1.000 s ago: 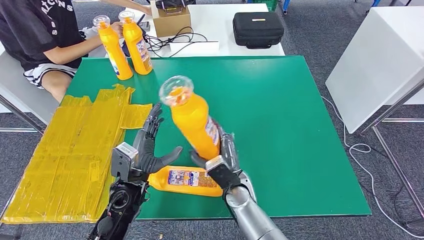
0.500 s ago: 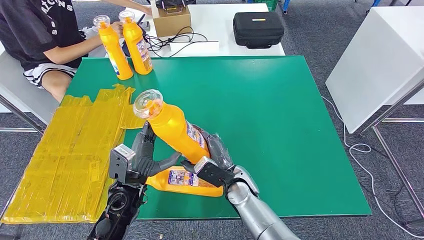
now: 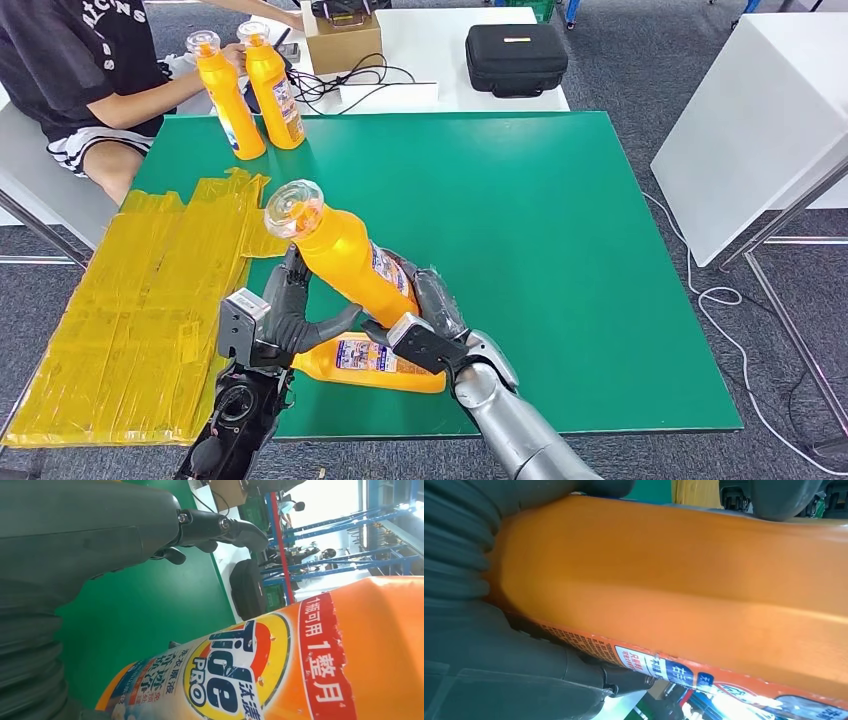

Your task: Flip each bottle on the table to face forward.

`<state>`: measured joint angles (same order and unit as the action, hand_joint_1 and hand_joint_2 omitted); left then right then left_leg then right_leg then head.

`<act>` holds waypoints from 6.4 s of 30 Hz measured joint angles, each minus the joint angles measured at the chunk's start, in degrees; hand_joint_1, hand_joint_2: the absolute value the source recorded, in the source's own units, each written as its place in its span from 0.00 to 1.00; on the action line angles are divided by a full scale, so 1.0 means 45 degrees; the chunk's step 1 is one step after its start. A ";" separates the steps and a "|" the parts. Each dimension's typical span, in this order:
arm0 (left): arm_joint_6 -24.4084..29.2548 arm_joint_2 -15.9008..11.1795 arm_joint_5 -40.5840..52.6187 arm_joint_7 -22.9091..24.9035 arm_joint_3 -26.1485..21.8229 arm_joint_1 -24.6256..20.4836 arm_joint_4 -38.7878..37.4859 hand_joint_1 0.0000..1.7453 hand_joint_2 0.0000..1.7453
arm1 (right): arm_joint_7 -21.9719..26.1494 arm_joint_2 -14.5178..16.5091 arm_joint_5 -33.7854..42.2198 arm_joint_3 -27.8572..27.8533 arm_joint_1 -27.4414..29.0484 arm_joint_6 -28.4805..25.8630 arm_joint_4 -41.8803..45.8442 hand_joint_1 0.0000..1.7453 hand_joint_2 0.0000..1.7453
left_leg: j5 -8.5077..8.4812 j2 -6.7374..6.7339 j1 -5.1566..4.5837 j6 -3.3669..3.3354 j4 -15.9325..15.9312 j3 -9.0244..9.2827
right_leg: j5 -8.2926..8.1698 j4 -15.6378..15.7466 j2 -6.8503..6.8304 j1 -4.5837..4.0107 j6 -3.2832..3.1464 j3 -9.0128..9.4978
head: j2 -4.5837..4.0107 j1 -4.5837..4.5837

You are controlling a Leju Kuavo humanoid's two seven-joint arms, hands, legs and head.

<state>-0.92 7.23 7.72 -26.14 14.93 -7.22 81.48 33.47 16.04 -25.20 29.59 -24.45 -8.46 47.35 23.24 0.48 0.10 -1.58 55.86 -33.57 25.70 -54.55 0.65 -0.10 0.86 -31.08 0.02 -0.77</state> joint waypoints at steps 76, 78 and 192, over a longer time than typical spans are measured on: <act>-0.1975 0.0010 -0.4381 0.0688 -0.0069 0.0507 0.1990 1.00 1.00 | -0.0431 0.0704 -0.1577 0.0950 -0.0438 -0.0516 -0.0482 1.00 1.00 | 0.0000 0.0000 0.0000 0.0000 -0.0001 -0.0003 | 0.0000 0.0000 0.0000 -0.0001 0.0000 -0.0004 | 0.0000 0.0002; -0.1820 0.0010 -0.4396 0.0610 -0.0072 0.0470 0.1962 1.00 1.00 | -0.0447 0.0699 -0.1550 0.0971 -0.0449 -0.0520 -0.0482 1.00 1.00 | 0.0000 0.0000 0.0000 0.0000 -0.0001 -0.0003 | 0.0000 0.0000 0.0000 0.0000 0.0000 -0.0004 | 0.0000 0.0001; 0.1020 -0.1670 1.6679 0.6717 -0.2882 -0.6384 -0.9619 0.00 0.00 | -0.7649 -0.3302 -0.9186 0.2762 0.3148 0.0220 0.7780 0.00 1.00 | -0.0028 0.0003 0.0008 0.0037 0.0000 -0.0024 | -0.0028 -0.0003 0.0001 -0.0010 -0.0032 -0.0021 | 0.0000 0.0002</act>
<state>3.67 -0.28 82.77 4.09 1.96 -35.95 38.20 -0.95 1.19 -66.53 42.03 -10.29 -7.47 82.36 23.11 0.49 0.14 -1.41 55.86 -33.68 25.58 -54.57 0.66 -0.15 0.71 -31.18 0.02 -0.75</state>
